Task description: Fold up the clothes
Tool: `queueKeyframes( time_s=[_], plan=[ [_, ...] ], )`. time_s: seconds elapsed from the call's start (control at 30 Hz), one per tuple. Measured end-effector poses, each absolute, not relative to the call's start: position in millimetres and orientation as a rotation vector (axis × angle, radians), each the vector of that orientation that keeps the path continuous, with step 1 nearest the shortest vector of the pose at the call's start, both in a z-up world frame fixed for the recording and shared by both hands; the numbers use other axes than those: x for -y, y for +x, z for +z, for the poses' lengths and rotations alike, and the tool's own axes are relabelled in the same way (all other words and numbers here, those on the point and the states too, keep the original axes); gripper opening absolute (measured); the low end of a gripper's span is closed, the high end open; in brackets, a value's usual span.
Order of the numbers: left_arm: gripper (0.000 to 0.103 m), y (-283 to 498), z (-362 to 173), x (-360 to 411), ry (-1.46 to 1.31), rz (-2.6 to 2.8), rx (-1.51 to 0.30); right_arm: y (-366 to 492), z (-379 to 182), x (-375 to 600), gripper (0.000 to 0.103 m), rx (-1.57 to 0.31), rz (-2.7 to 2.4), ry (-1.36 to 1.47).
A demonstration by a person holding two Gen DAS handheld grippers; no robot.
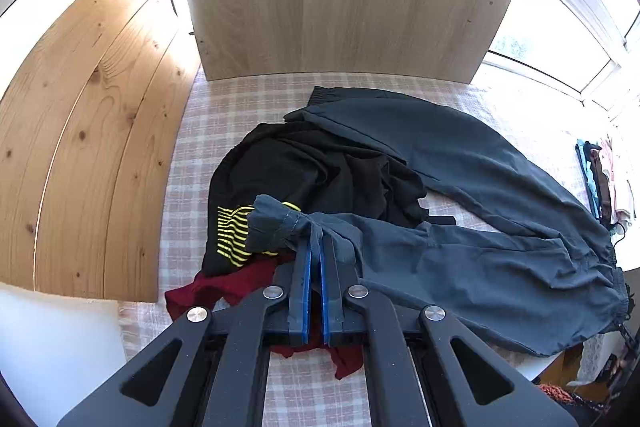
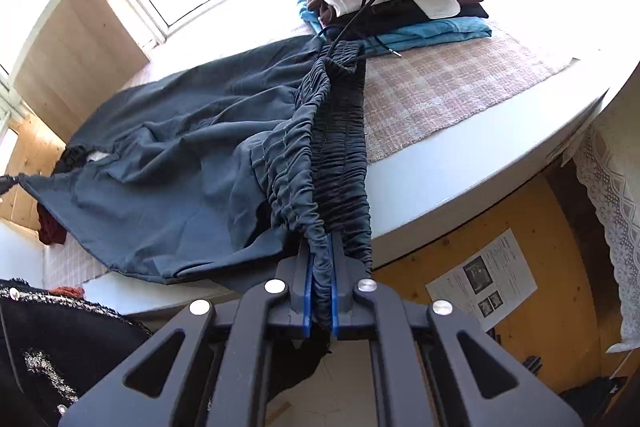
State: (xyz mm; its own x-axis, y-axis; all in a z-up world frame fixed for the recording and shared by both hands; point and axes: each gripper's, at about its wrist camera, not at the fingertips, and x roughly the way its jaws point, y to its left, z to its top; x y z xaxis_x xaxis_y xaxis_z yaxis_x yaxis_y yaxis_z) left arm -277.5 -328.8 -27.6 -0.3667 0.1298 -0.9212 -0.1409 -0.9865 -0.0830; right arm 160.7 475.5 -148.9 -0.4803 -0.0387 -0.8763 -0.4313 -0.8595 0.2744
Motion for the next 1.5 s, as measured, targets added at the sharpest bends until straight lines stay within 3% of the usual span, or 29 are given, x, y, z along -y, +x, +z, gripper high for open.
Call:
queueKeyframes(
  time_s=[0.23, 0.4, 0.47, 0.53, 0.67, 0.9, 1.1, 1.13, 1.17, 1.2, 1.37, 1.5],
  plan=[
    [0.003, -261.8, -62.3, 353.8, -1.795, 2.46, 0.05, 152.7, -175.7, -477.7, 0.008, -0.762, 2.396, -1.528],
    [0.003, -262.4, -76.0, 353.1, -1.832, 2.443, 0.037, 129.7, -177.7, -473.6, 0.022, -0.564, 2.36, -1.684],
    [0.003, -264.6, -76.3, 350.3, -1.832, 2.439, 0.025, 117.8, -177.2, -472.2, 0.039, -0.499, 2.395, -1.705],
    [0.003, -268.3, -75.0, 345.7, -1.828, 2.435, 0.006, 106.9, -182.0, -472.0, 0.047, -0.427, 2.399, -1.743],
    [0.003, -275.3, -72.9, 336.4, -1.829, 2.425, -0.033, 91.5, -194.4, -474.5, 0.048, -0.483, 2.396, -1.827],
    [0.003, -281.9, -65.7, 317.8, -1.82, 2.41, -0.112, 95.1, -171.3, -445.5, 0.048, -0.336, 2.471, -1.983],
    [0.003, -291.4, -68.1, 308.4, -1.815, 2.394, -0.128, 67.2, -204.8, -455.6, 0.047, -0.363, 2.379, -2.07],
    [0.003, -292.4, -69.1, 307.6, -1.818, 2.392, -0.134, 67.1, -210.3, -455.4, 0.037, -0.393, 2.374, -2.095],
    [0.003, -293.0, -69.9, 306.7, -1.819, 2.392, -0.139, 67.6, -214.9, -454.8, 0.01, -0.413, 2.37, -2.119],
    [0.003, -293.0, -70.4, 306.1, -1.817, 2.393, -0.145, 70.6, -215.0, -452.1, 0.006, -0.394, 2.372, -2.137],
    [0.003, -285.4, -60.8, 318.9, -1.794, 2.424, -0.078, 106.0, -172.1, -458.7, 0.006, -0.372, 2.442, -2.054],
    [0.003, -275.1, -50.6, 339.7, -1.77, 2.484, 0.005, 121.1, -155.7, -485.3, 0.006, -0.556, 2.503, -1.826]
  ],
)
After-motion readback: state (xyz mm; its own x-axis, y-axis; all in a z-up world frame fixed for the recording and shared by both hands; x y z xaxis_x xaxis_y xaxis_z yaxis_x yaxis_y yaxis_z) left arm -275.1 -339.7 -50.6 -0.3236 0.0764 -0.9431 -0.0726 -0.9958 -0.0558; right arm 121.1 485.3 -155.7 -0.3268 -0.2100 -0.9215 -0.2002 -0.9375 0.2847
